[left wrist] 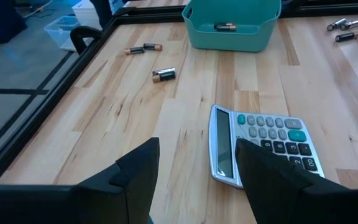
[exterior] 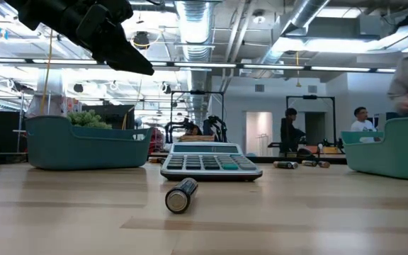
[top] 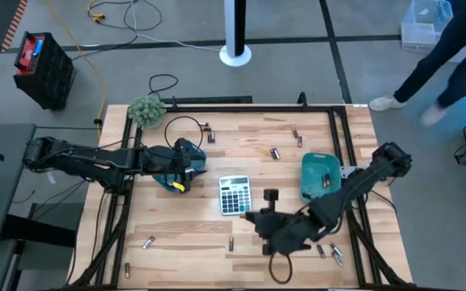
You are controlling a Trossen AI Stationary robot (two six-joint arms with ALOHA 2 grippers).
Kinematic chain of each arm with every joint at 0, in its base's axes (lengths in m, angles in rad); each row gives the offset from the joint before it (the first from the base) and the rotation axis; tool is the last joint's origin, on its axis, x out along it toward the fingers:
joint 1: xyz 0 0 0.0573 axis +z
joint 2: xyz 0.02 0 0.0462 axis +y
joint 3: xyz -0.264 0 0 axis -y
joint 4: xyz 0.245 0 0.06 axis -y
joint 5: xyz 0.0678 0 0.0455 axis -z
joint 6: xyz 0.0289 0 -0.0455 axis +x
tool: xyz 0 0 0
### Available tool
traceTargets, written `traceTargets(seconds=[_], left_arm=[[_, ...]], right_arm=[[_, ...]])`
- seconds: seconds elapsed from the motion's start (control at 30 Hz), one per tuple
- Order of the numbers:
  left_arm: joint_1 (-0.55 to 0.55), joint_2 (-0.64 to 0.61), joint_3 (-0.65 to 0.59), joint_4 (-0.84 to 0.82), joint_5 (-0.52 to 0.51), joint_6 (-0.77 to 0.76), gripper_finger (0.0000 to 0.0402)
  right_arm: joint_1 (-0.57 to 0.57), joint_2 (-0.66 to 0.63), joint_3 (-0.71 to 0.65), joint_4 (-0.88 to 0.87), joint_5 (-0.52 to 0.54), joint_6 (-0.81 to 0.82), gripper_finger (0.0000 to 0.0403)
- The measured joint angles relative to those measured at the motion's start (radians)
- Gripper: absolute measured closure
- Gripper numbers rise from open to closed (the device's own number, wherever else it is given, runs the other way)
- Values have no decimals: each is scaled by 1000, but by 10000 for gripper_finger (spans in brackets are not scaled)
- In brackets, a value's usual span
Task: Sort batteries
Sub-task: Put the brown/black battery into the green bin
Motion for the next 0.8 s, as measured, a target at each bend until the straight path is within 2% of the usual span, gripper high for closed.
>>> traceTargets(seconds=[0.37,0.5,0.63,0.8], left_arm=[[0,0,0,-1,0,1,196],[0,0,0,-1,0,1,196],[0,0,0,-2,0,5,196],[0,0,0,-2,0,7,196]], right_arm=[[-130,-55,-29,-84,-31,-103,382],[-174,-153,-224,119,-92,-101,382],[-188,-291,-472,324,-98,-77,382],[-187,-494,-694,349,-54,35,382]])
